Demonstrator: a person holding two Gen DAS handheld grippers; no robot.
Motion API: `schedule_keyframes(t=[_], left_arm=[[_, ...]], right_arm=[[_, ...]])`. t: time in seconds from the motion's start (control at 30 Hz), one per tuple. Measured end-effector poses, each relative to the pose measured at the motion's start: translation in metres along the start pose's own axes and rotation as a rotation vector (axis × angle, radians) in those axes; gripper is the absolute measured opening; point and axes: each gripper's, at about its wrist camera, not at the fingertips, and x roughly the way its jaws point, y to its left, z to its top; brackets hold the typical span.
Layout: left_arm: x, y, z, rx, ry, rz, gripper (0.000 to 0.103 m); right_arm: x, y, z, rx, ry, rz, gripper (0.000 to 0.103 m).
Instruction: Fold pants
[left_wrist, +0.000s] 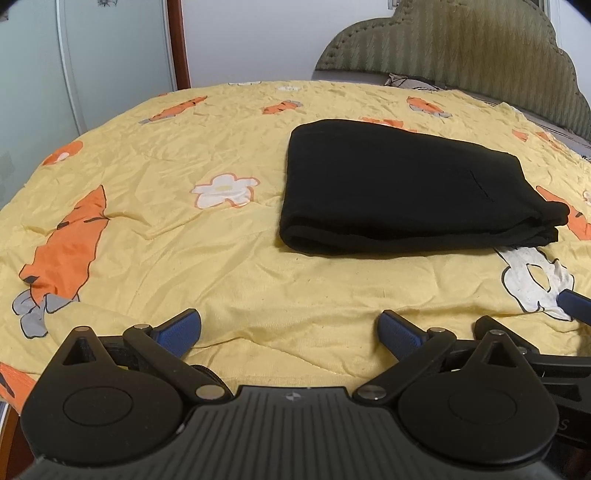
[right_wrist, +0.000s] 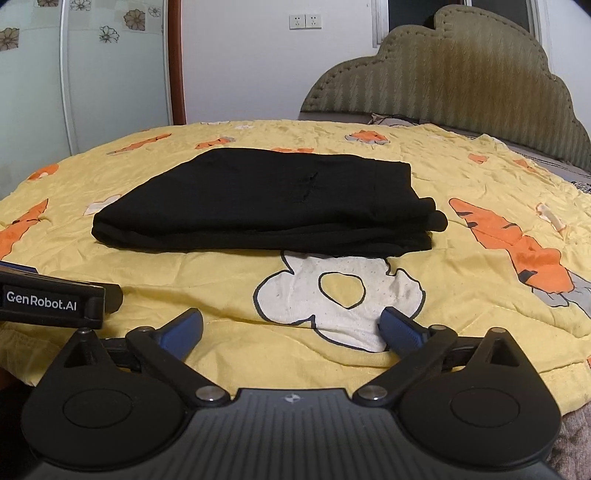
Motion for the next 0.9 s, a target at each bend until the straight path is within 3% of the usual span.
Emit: schedule_keyframes(t=[0.9], left_arm=[[0.0005,0.0016,0.0000,0.003,0.007,-0.011,0.103]], right_arm=[[0.0002,-0.0001,0.0005,-0.001,-0.001,0.001,0.103]])
